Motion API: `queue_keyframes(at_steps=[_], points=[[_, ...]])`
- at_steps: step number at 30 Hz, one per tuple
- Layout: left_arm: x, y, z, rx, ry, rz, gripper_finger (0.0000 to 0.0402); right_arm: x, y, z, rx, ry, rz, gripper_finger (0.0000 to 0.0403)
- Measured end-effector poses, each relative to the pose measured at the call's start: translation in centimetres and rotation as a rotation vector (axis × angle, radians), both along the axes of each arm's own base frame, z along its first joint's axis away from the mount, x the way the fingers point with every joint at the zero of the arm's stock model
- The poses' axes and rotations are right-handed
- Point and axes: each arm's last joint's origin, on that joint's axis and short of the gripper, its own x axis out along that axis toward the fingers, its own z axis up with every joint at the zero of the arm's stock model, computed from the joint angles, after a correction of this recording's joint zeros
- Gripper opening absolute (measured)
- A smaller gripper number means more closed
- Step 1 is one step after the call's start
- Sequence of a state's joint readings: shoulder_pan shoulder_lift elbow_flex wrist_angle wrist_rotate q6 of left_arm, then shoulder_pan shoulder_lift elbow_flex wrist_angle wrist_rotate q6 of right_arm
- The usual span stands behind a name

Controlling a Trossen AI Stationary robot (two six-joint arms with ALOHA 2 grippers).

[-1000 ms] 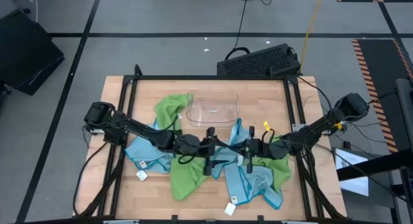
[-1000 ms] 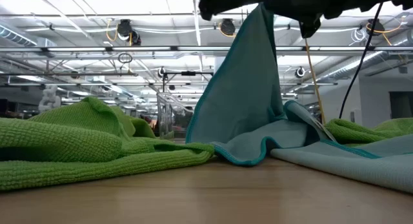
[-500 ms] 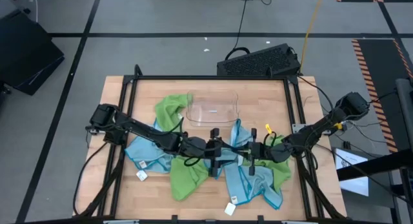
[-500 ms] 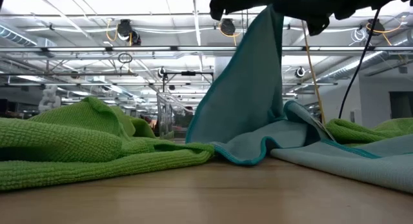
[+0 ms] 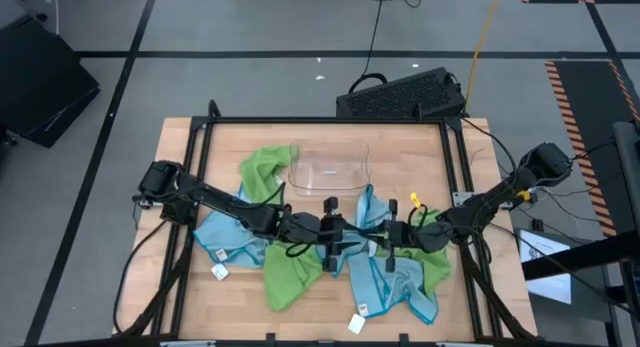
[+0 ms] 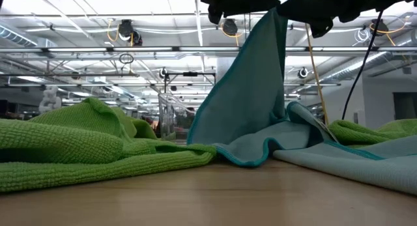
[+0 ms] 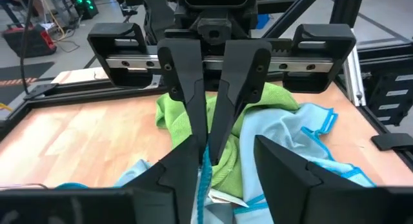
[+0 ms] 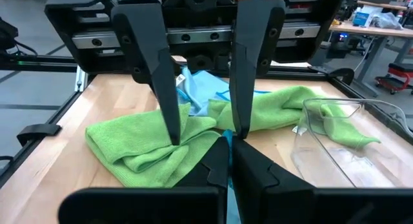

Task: Fold microfiber towels
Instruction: Fold the top right blue microfiber cloth

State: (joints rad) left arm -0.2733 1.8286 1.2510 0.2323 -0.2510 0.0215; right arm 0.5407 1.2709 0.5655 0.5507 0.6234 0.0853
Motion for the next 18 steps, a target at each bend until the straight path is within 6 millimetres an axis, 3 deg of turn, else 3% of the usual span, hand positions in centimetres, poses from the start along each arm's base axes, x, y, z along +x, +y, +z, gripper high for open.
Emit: queue_keyframes(at_steps=[5,14,18], points=[[-0.16,-0.2,-0.6,0.1,0.03,0.038,0.0156,0.04,0.02,0.49,0.018,-0.031,-0.001,0.0004],[-0.34,-0.69,-0.27,0.143,0.005,0.073,0.0234,0.03,0.01,0.46,0.014,-0.028,0.0,0.0004],[-0.3,-0.67,-0.22,0.132,0.002,0.059,0.0225,0.04,0.02,0.56,0.01,-0.038,0.001,0.0004]])
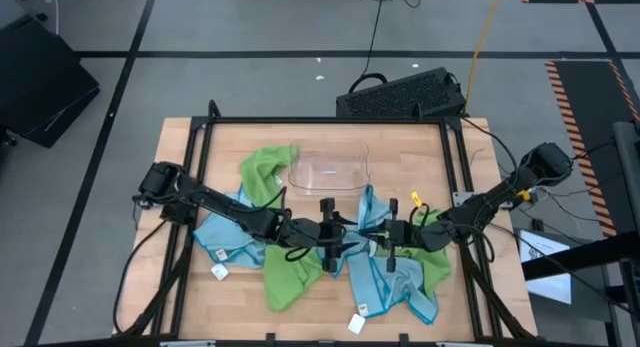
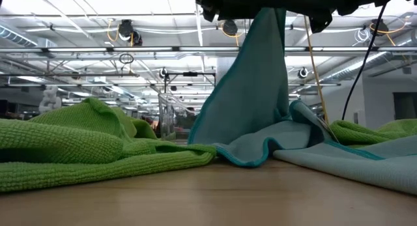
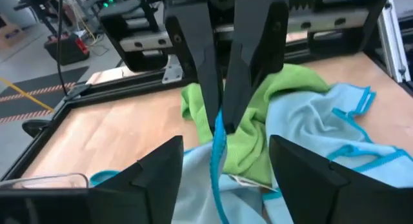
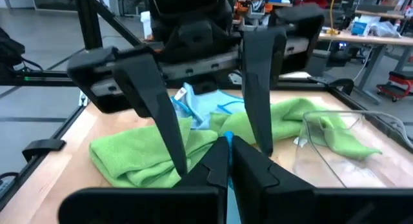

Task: Fold microfiber towels
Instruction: Fold the top right blue microfiber cloth

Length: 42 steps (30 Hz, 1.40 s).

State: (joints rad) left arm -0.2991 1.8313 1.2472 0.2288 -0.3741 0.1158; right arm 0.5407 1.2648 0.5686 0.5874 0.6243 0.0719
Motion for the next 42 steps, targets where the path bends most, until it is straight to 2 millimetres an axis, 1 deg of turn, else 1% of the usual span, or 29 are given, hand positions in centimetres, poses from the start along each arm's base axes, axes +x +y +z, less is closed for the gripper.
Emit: queue_keyframes(at_steps=[2,4,7,10,11,14,18,22,25,30,35,38,42], points=[[0.1,0.2,0.0,0.0,0.0,0.001,0.0203,0.0,0.0,0.0,-0.005,-0.002,0.001,0.0004],[0.1,0.4,0.0,-0.01,-0.002,0.008,0.0169,0.0,0.0,0.0,-0.008,0.001,0.002,0.0004],[0.2,0.7,0.0,-0.002,-0.001,0.012,0.0106,0.0,0.0,0.0,-0.012,0.002,0.002,0.0004],[0.2,0.7,0.0,0.023,-0.001,0.002,0.0029,0.0,0.0,0.0,-0.042,0.004,0.006,0.0004],[0.1,0.6,0.2,0.026,-0.003,-0.001,0.0016,-0.1,0.1,0.0,-0.056,0.007,0.012,0.0006],[-0.4,0.2,1.1,0.026,-0.013,-0.001,0.0012,-0.3,0.4,-0.2,-0.094,0.019,0.001,0.0023],[-1.6,-0.8,2.5,0.035,-0.023,-0.01,0.0005,-0.9,0.9,-0.7,-0.148,0.057,-0.057,0.0074],[-2.4,-1.8,3.2,0.056,-0.032,-0.01,0.0006,-1.3,1.1,-1.2,-0.13,0.099,-0.069,0.0128],[-2.6,-2.1,3.3,0.069,-0.036,-0.006,0.0004,-1.6,1.0,-2.0,-0.085,0.163,-0.075,0.0153],[-2.5,-1.9,3.3,0.084,-0.031,0.0,0.0008,-1.8,1.0,-4.4,-0.043,0.309,-0.088,0.0164],[-2.4,-1.5,3.2,0.087,-0.026,0.012,0.0004,-1.3,1.4,-6.8,-0.122,0.396,-0.094,0.0164],[-2.3,-1.3,3.2,0.087,-0.024,0.016,0.0007,-1.0,1.5,-7.8,-0.153,0.425,-0.098,0.0164],[-2.3,-1.2,3.2,0.086,-0.023,0.006,0.0004,-0.8,1.6,-8.6,-0.184,0.423,-0.122,0.0164]])
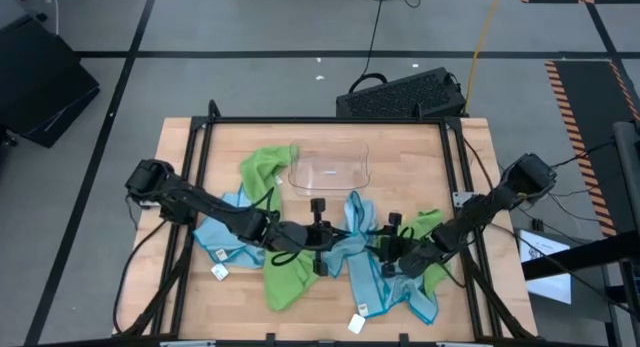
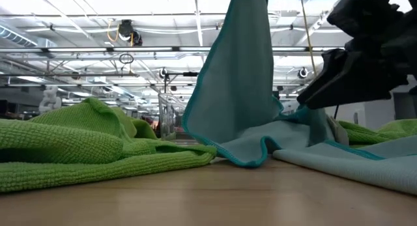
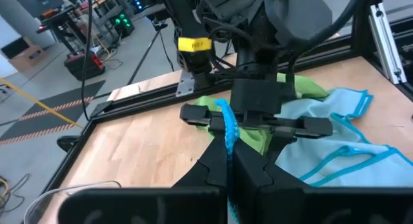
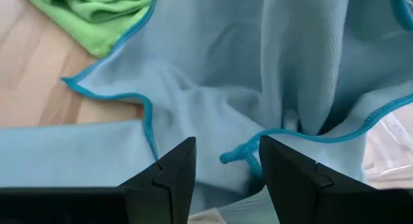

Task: Fold microfiber towels
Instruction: Fold the top right blue microfiber cloth

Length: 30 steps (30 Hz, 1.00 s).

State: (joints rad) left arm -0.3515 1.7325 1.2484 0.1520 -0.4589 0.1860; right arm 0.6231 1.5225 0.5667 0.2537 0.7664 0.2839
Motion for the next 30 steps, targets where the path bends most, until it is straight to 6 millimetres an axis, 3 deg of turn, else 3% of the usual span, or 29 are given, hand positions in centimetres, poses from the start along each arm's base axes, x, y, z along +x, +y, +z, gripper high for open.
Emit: queue_keyframes(at_steps=[18,30], points=[[0.0,-0.1,0.0,-0.012,0.0,-0.012,0.0004,1.0,-1.6,-3.1,-0.145,0.086,-0.109,0.0152],[0.0,-0.1,-0.1,-0.016,0.006,-0.011,0.0011,0.8,-1.6,-2.3,-0.131,0.063,-0.124,0.0012]])
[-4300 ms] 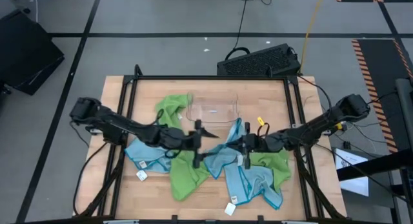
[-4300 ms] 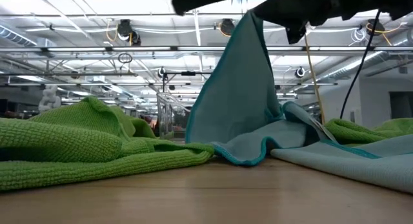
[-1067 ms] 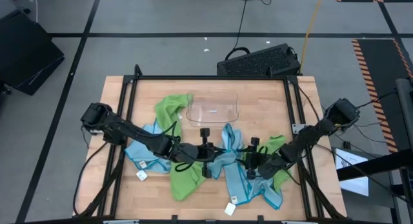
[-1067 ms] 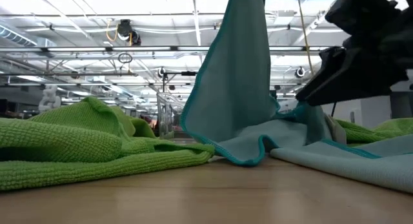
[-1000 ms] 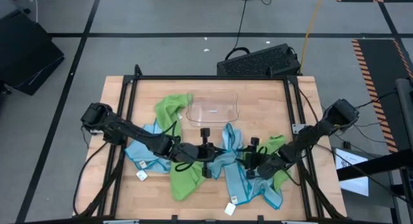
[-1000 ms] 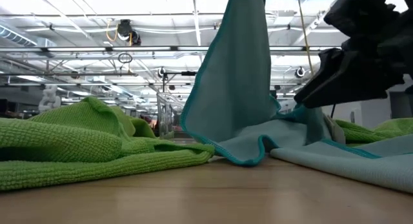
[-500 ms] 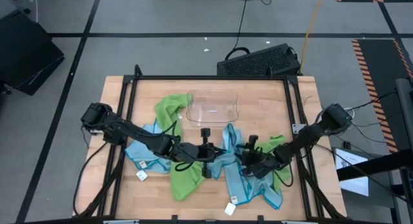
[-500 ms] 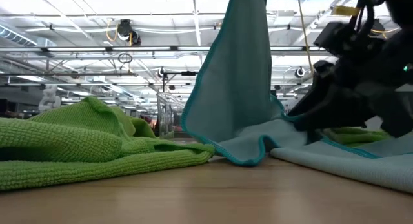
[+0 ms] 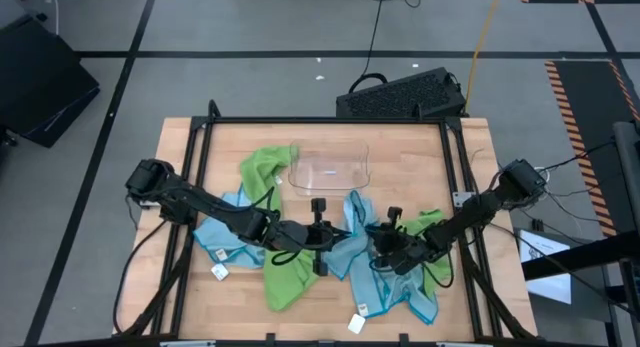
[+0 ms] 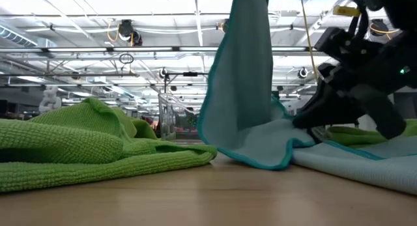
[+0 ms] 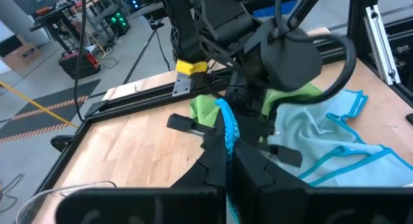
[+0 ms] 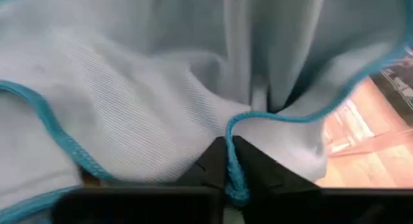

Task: Fold microfiber towels
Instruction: Fold the top right blue microfiber cloth

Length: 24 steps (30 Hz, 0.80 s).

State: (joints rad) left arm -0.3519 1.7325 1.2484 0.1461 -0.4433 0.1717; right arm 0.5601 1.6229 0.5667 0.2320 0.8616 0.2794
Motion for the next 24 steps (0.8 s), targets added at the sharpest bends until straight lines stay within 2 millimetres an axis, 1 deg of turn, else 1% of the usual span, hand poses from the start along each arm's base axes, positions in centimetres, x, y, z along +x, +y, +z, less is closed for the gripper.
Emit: queue_keyframes(at_steps=[2,4,9,16,21,24], points=[[0.0,0.0,-0.1,0.003,0.01,0.0,0.001,-0.1,0.2,0.4,0.01,-0.013,0.009,0.0005],[-0.1,0.0,-0.2,0.007,0.022,0.0,0.0005,-0.2,0.3,0.9,0.026,-0.031,0.017,0.0008],[-0.1,0.0,-0.3,0.006,0.029,0.001,0.001,-0.3,0.7,2.0,0.139,-0.015,0.115,0.0011],[-0.1,0.0,-0.3,-0.004,0.029,0.004,0.0004,-0.5,0.6,1.8,0.157,0.005,0.116,0.0037],[-0.1,0.0,-0.3,-0.005,0.028,0.005,0.0012,-0.5,0.7,1.8,0.173,0.013,0.126,0.0061],[-0.1,0.0,-0.4,-0.004,0.035,0.005,0.0005,-0.5,0.6,1.8,0.174,0.011,0.123,0.007]])
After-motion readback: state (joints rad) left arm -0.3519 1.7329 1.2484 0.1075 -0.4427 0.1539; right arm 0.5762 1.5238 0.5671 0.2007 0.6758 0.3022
